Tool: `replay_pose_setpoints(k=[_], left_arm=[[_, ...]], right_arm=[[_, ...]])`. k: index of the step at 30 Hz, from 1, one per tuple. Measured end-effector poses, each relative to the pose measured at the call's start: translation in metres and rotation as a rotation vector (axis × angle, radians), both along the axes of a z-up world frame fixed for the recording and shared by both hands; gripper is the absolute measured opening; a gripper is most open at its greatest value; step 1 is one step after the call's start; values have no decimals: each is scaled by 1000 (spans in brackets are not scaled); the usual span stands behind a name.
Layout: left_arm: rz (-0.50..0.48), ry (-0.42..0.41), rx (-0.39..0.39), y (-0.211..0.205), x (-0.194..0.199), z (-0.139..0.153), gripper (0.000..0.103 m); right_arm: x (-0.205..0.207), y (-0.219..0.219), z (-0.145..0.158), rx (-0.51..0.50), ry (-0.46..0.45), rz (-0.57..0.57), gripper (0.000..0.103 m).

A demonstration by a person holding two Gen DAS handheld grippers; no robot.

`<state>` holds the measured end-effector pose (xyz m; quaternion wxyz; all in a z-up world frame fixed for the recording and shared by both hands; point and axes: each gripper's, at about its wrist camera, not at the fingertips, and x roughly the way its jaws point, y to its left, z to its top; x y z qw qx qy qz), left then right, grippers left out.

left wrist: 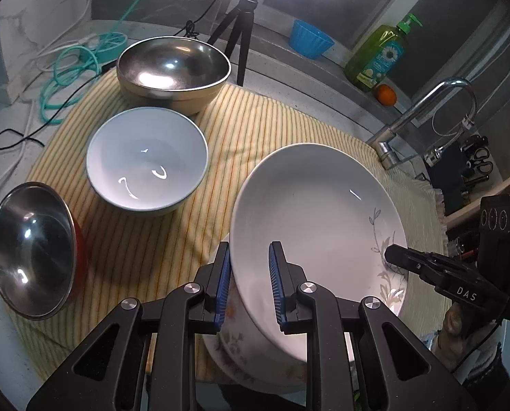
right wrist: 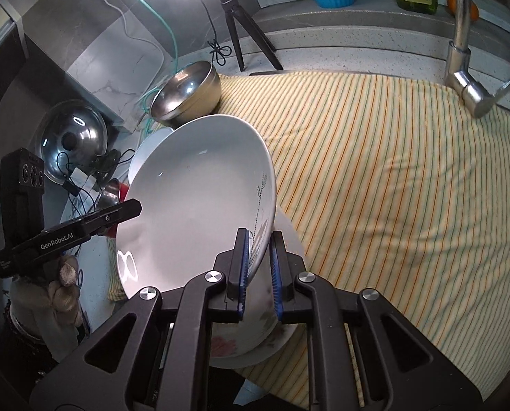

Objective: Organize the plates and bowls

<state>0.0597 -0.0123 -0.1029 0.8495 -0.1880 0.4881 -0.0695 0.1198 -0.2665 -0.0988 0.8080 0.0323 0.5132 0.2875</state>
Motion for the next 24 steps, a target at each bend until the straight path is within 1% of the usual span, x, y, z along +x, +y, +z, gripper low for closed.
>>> replay_pose_setpoints(k=[6, 11, 19, 24], left_arm=[[-73, 18, -3, 5, -6, -8, 19], [-117, 33, 1, 3, -8, -16, 19], [-147, 53, 5, 5, -11, -24, 19], [-166, 57, 10, 1, -12, -25, 19]], right_arm=[[-21, 6, -13, -14, 29, -66, 12], [-31, 6, -22, -48, 36, -99, 12], [-39, 13, -29, -96, 36, -111, 12], [-41, 12, -33, -109, 43, -125, 12]])
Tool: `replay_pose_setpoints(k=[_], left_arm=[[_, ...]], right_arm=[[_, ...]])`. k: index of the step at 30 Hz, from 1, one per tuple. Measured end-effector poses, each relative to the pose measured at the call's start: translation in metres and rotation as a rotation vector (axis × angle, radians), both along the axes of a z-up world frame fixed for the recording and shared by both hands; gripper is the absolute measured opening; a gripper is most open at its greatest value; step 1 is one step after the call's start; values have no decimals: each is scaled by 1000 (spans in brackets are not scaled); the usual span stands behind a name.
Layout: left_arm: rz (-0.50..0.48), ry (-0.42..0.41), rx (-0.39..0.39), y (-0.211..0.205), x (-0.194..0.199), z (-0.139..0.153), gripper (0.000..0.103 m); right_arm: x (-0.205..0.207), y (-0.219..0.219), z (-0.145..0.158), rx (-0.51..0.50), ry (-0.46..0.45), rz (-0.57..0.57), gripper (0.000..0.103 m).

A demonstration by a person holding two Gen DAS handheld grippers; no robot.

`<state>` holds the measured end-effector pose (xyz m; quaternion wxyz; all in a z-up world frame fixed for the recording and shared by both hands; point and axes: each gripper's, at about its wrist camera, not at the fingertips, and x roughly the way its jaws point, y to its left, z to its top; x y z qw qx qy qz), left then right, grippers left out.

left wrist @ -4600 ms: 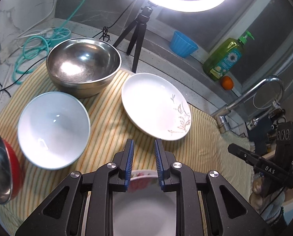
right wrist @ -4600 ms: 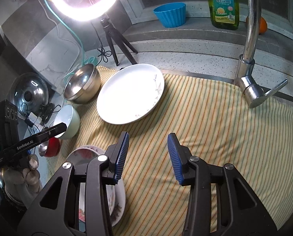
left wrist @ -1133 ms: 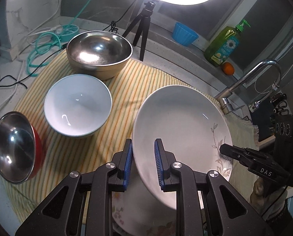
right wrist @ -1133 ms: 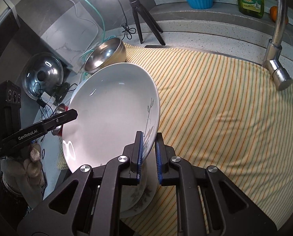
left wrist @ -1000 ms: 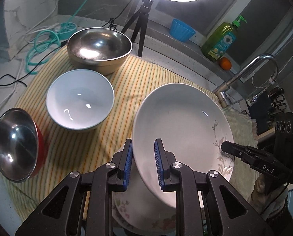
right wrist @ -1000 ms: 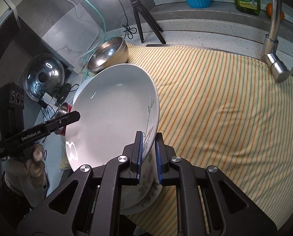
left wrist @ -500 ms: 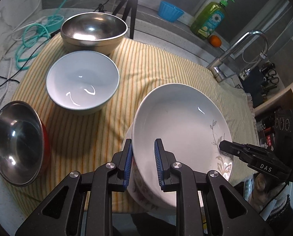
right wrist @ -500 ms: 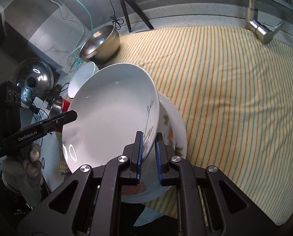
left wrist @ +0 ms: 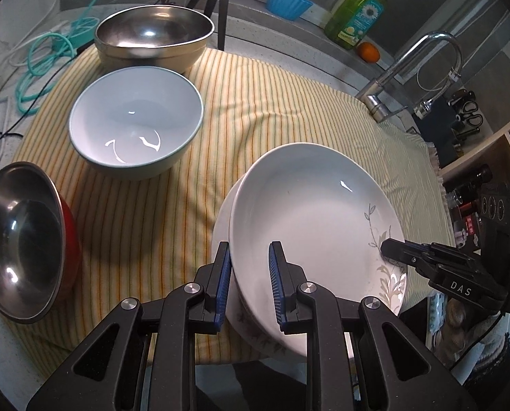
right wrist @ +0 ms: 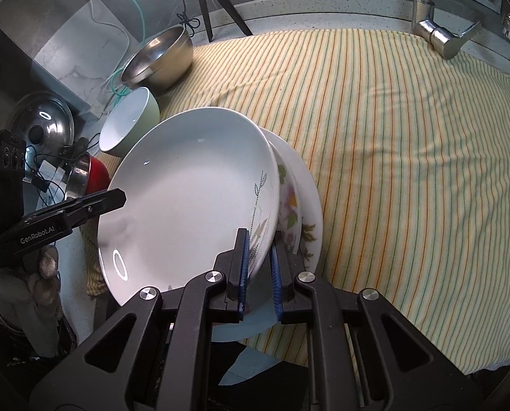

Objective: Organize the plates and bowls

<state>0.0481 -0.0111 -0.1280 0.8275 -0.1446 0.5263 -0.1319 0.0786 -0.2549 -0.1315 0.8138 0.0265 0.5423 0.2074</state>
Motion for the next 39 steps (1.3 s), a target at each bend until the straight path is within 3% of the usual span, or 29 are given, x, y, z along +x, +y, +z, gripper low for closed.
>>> replay_pose_setpoints(k=[18, 22, 33, 36, 39], left_arm=[[-23, 18, 27, -6, -3, -8, 19], [-27, 19, 36, -8, -1, -8, 19], [-30, 21, 44, -10, -2, -9, 19], [-30, 16, 45, -10, -2, -8, 19], [-30, 14, 41, -11, -1, -7, 19]], right_arm=[[-5, 7, -1, -99, -38, 17, 13], [-6, 9, -1, -108, -38, 25, 19], [-11, 18, 1, -203, -82, 52, 23], [-11, 19, 0, -217, -78, 59, 34], [-10, 17, -1, -207, -71, 56, 35]])
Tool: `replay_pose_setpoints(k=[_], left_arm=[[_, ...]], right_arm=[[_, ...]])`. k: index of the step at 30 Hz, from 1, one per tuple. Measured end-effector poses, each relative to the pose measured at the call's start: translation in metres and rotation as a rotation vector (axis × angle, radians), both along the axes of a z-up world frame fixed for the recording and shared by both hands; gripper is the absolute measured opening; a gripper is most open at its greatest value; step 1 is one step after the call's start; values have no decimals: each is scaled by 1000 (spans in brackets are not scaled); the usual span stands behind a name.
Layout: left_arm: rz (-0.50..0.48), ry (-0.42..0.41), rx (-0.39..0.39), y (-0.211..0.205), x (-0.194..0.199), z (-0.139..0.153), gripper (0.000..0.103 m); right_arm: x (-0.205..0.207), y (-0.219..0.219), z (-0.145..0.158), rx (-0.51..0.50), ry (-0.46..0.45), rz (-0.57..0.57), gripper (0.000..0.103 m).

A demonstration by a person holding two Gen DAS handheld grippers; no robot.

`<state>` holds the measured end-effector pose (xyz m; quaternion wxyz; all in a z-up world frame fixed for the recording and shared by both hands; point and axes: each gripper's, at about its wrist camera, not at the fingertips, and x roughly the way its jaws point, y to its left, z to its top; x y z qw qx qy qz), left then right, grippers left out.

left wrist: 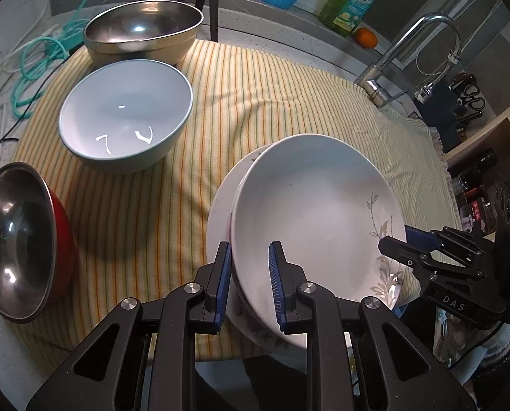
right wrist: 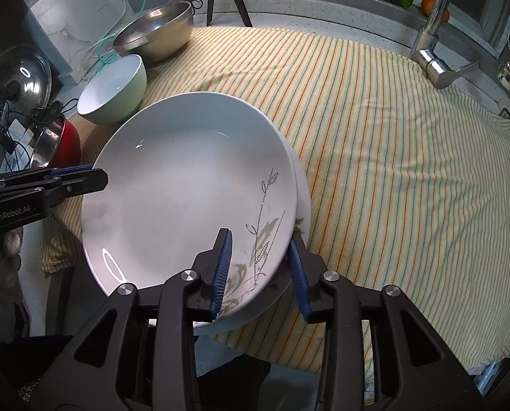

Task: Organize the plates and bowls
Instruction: 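Open the right gripper to release the white plate on the stack, then move the right gripper to the large steel bowl rim and close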

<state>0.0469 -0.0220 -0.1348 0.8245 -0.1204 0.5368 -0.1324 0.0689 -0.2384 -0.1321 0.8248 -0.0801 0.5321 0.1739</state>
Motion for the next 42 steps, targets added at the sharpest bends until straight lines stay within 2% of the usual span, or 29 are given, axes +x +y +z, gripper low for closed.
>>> replay_pose_setpoints(k=[17, 25, 26, 28, 30, 36, 42], left_arm=[[34, 12, 10, 7, -2, -6, 19], [60, 2, -13, 15, -5, -4, 19], [63, 0, -19, 17, -5, -3, 19], [72, -4, -29, 21, -6, -1, 19], [81, -9, -40, 27, -8, 2, 19], [91, -45, -48, 43, -7, 16, 19], [133, -98, -73, 68, 10, 39, 21]], right_arm=[[4, -4, 0, 39, 17, -7, 36], [6, -5, 5, 50, 7, -16, 37], [7, -5, 8, 54, 1, -20, 37], [8, -7, 13, 69, -12, -29, 46], [10, -9, 20, 96, -29, -38, 50], [20, -6, 41, 169, -59, -47, 50], [33, 9, 61, 249, -86, -34, 50]])
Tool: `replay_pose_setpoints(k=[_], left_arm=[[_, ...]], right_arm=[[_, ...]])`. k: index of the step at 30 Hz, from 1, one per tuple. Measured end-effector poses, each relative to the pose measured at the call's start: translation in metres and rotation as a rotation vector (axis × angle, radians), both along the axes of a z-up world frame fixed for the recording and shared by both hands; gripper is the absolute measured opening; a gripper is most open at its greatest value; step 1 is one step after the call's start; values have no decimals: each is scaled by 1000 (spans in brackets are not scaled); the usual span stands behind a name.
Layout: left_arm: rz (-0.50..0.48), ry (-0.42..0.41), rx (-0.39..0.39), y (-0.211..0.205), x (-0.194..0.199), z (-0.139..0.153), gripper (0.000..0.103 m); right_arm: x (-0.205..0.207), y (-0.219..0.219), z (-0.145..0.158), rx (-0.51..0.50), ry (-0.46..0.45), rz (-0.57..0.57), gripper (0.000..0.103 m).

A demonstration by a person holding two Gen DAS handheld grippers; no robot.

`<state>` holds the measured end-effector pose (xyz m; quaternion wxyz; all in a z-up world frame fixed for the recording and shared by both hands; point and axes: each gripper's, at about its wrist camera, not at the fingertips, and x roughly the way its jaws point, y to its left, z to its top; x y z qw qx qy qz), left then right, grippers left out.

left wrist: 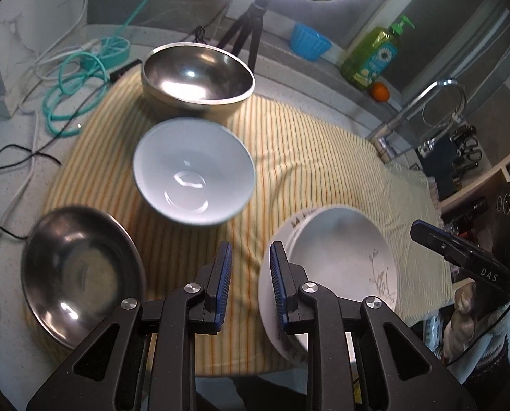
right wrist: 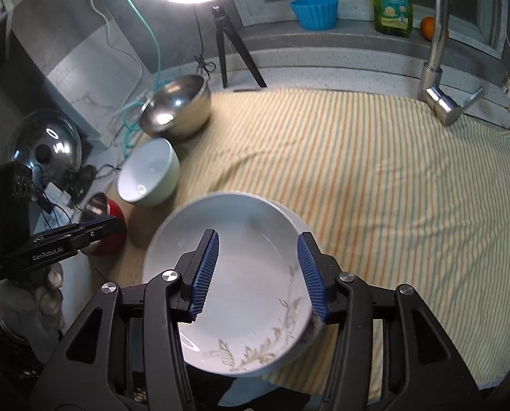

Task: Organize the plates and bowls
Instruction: 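Move the right gripper to the large steel bowl rim and close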

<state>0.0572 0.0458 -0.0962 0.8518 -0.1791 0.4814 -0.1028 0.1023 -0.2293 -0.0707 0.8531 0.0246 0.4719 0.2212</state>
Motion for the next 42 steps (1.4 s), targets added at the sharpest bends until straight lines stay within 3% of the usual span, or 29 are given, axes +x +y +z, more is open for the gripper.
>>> replay_pose_setpoints(k=[8, 17, 23, 31, 42], left_arm=[[42, -50, 6, 39, 38, 22, 21], [90, -26, -14, 84, 92, 19, 21], [92, 3, 15, 102, 126, 7, 21], [91, 58, -16, 117, 159, -17, 21], [77, 87, -44, 118, 183, -29, 21]], right_arm=[[34, 41, 18, 37, -34, 34, 50], [80, 81, 13, 130, 40, 43, 50], [116, 106, -7, 185, 115, 5, 50], [158, 134, -33, 184, 166, -30, 50], [191, 155, -58, 187, 218, -55, 50]])
